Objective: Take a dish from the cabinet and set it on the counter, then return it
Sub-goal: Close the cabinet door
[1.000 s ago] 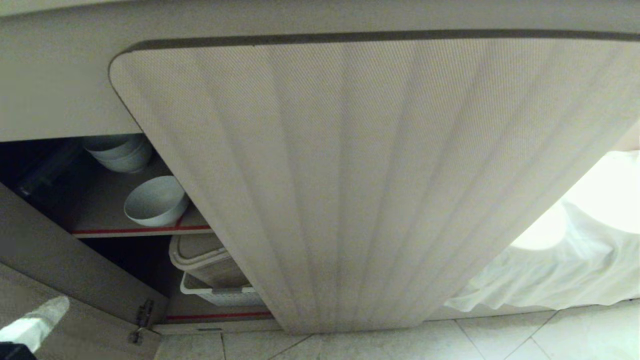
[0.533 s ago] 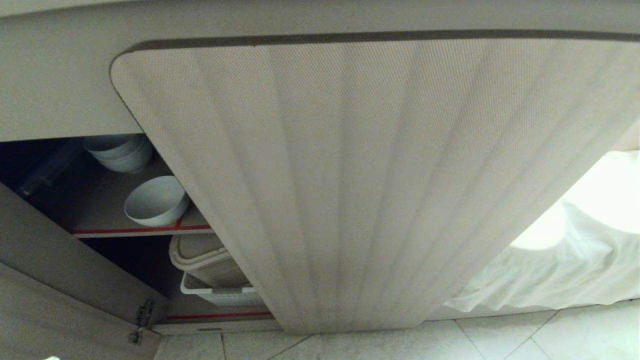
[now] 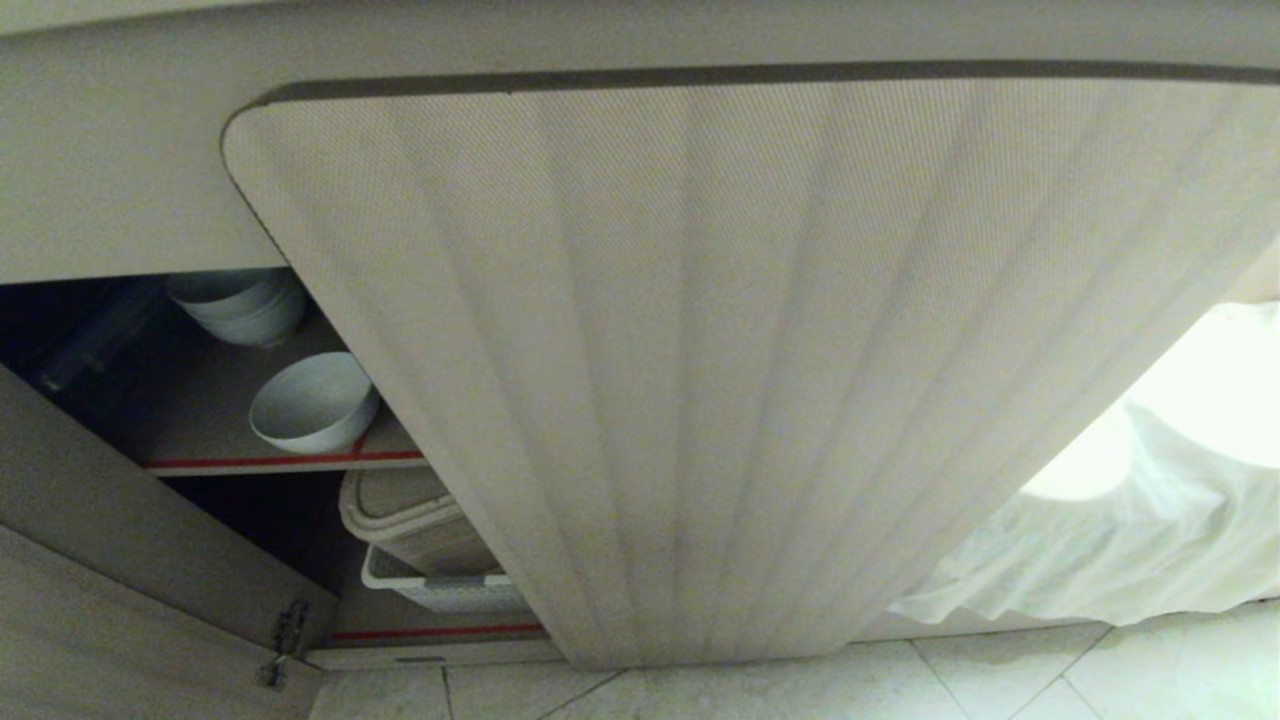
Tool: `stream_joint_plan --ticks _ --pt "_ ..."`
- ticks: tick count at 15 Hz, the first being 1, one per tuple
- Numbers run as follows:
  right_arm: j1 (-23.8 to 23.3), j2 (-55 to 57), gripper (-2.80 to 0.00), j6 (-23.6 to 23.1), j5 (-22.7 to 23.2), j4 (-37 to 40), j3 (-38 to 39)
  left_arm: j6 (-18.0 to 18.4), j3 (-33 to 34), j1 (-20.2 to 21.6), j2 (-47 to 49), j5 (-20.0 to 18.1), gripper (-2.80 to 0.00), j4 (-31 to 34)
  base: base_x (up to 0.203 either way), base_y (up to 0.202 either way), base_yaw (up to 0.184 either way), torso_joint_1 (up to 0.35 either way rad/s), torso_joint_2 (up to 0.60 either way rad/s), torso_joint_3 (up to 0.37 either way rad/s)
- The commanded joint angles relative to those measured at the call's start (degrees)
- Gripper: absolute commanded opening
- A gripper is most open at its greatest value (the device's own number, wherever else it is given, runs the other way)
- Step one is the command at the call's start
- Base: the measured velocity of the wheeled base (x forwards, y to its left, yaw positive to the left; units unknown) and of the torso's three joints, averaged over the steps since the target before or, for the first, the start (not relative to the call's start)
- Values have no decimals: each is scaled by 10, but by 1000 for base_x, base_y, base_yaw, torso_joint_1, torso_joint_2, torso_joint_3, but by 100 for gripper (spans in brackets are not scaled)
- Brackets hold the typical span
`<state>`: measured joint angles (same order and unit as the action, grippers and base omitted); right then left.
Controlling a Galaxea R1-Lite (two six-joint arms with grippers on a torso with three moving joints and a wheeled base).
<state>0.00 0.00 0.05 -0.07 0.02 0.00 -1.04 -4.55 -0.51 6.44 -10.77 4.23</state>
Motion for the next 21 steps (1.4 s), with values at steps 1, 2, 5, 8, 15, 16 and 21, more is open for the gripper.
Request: stream_joint_plan --ticks 1,2,5,8,15,16,21 --pt "0 0 -280 0 0 0 0 -2 3 5 -63 0 -280 9 0 0 0 0 0 0" --pt "0 0 -280 0 0 0 0 -4 6 5 -64 12 -280 1 0 0 0 0 0 0" --pt "1 0 -280 0 0 0 0 -7 28 5 -64 74 -280 -45 0 0 0 0 0 0" --pt "1 0 -280 0 0 0 0 -27 45 5 -64 131 -280 -62 0 0 0 0 0 0" --pt "0 0 -280 0 0 0 0 -32 45 5 -64 131 -280 -57 0 0 0 0 0 0" --pt "0 0 -280 0 0 0 0 -31 45 5 -64 131 -280 -57 0 0 0 0 0 0" --pt "0 0 -280 0 0 0 0 -31 45 5 -64 131 -280 -57 0 0 0 0 0 0"
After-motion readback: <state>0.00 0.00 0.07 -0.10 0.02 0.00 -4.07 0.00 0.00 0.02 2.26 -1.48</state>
